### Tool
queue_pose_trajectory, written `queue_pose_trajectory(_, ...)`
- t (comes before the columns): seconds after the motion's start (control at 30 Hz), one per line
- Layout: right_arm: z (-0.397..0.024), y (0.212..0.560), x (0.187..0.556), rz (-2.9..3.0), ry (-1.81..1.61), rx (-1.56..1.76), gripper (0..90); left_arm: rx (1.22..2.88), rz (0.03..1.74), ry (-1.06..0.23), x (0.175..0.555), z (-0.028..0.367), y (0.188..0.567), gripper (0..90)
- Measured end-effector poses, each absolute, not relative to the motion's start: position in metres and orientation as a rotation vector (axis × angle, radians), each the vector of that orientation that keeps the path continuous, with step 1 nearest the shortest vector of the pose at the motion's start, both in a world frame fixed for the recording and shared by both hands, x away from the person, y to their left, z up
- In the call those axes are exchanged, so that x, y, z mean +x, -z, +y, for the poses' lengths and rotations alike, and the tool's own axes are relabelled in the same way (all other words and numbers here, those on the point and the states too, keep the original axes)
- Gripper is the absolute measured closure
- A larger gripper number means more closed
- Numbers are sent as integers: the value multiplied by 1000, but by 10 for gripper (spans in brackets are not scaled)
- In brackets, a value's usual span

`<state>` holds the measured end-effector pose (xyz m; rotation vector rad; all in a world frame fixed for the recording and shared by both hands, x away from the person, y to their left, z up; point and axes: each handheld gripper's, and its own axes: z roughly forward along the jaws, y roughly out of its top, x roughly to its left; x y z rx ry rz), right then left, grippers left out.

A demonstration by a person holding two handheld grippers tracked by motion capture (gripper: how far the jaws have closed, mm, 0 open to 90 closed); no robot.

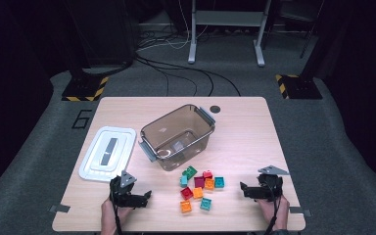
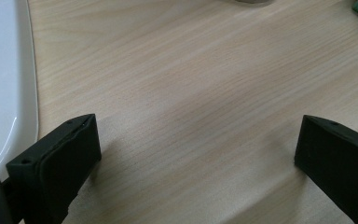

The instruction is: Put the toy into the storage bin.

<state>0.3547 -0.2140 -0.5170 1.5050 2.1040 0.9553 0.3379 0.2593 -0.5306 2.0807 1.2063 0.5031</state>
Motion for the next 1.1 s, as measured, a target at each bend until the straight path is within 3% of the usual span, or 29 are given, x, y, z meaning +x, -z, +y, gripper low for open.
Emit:
queue_pose_trajectory(0.43,-152,509,346,2214,-964,1381,6,2084,1200,-499,339,259,531,0)
queue_pose_trajectory(0.93,-120,518,359,2233,-884,1390,44,2080,1202,-504,339,258,531,0)
queue_pose_trajectory(1.1,-112,520,363,2229,-856,1395,121,2081,1202,-504,339,258,531,0)
